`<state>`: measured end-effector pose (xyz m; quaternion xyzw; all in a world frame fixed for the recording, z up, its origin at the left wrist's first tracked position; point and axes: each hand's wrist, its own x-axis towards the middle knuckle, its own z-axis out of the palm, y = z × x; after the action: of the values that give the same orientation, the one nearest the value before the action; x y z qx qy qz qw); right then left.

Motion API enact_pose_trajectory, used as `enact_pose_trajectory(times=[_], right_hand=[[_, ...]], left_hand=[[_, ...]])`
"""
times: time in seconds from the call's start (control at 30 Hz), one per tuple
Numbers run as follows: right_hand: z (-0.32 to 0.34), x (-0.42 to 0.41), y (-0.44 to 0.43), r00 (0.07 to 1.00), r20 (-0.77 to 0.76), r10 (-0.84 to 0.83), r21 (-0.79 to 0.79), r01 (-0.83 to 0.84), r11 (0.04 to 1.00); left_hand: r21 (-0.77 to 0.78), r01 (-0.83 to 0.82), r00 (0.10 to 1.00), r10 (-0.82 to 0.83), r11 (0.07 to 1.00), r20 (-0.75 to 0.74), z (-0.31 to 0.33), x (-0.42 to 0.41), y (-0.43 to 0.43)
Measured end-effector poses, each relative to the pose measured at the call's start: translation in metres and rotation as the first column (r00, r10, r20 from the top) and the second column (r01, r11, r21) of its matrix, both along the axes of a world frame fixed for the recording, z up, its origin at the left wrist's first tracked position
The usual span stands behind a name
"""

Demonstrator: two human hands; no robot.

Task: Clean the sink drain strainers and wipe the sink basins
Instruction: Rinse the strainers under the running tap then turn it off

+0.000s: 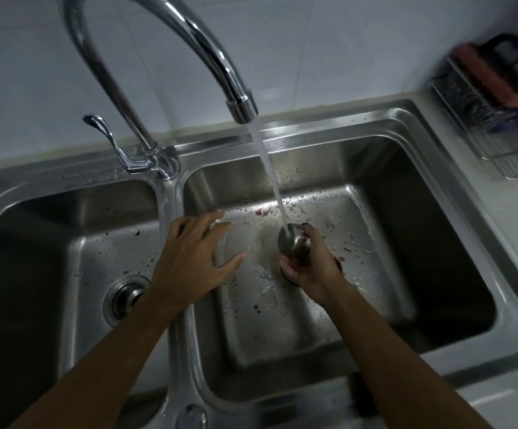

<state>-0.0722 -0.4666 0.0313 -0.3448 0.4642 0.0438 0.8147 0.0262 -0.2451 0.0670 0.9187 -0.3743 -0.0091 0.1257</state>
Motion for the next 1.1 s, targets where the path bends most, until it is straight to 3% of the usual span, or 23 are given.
enact_pose_trajectory(times=[0.03,0.1,0.27,0.4,0.47,0.5,0.53,0.57,0.63,0.67,0.77,0.87,0.9,1.0,1.1], right_hand=[[-0.001,0.003,-0.001,0.996,0.008,-0.094,0.213,0.090,0.973],[-0.003,0.007,-0.001,0.975,-0.029,-0.219,0.411,0.211,0.887],[-0.008,-0.001,0.005,0.964,-0.042,-0.264,0.479,0.251,0.841],[-0.010,-0.006,0.003,0.972,-0.049,-0.229,0.364,0.231,0.902],[-0.010,-0.001,0.000,0.987,-0.013,-0.161,0.134,0.161,0.978],[-0.011,0.001,0.003,0.998,-0.009,-0.055,-0.066,0.055,0.996],[-0.011,0.000,0.007,0.996,-0.042,0.084,-0.312,-0.093,0.945],[-0.012,-0.003,0.011,0.969,-0.108,0.224,-0.561,-0.246,0.791],[-0.020,-0.007,0.014,0.862,-0.300,0.408,-0.846,-0.438,0.303],[-0.024,-0.007,0.012,0.832,-0.368,0.416,-0.878,-0.458,0.139],[-0.020,0.000,0.002,0.853,-0.364,0.374,-0.911,-0.410,0.049],[-0.023,-0.001,0.004,0.753,-0.444,0.486,-0.891,-0.428,-0.151],[-0.022,-0.002,0.002,0.748,-0.451,0.487,-0.889,-0.425,-0.171],[-0.014,0.005,-0.009,0.814,-0.408,0.414,-0.908,-0.409,-0.092],[-0.010,0.003,-0.003,0.756,-0.454,0.472,-0.888,-0.429,-0.167]], left_hand=[[-0.008,0.004,1.000,-0.003,1.000,0.010,-0.001,0.000,0.000],[-0.006,0.015,0.999,-0.015,1.000,0.028,-0.002,0.000,0.000],[0.038,0.034,0.998,-0.036,0.999,0.059,-0.002,-0.001,-0.002],[0.059,0.027,0.999,-0.030,0.998,0.042,0.001,-0.002,-0.003],[0.052,0.018,0.999,-0.021,0.999,0.044,0.001,-0.002,-0.002],[0.055,0.011,0.999,-0.014,0.998,0.051,0.001,-0.002,-0.002],[0.061,0.005,0.998,-0.008,0.998,0.057,0.001,-0.002,-0.001],[0.066,0.001,0.998,-0.005,0.998,0.063,0.001,-0.003,-0.001],[0.067,-0.001,0.997,-0.004,0.998,0.076,0.001,-0.003,-0.001],[0.066,0.001,0.997,-0.006,0.998,0.078,0.001,-0.003,-0.001],[0.073,0.004,0.997,-0.009,0.997,0.070,0.002,-0.003,-0.002],[0.077,-0.002,0.998,-0.003,0.997,0.064,0.002,-0.003,-0.002],[0.076,-0.003,0.998,-0.002,0.997,0.061,0.003,-0.003,-0.002],[0.069,-0.004,0.998,0.000,0.998,0.055,0.003,-0.004,-0.001],[0.052,-0.010,0.998,0.006,0.999,0.070,0.002,-0.004,-0.001]])
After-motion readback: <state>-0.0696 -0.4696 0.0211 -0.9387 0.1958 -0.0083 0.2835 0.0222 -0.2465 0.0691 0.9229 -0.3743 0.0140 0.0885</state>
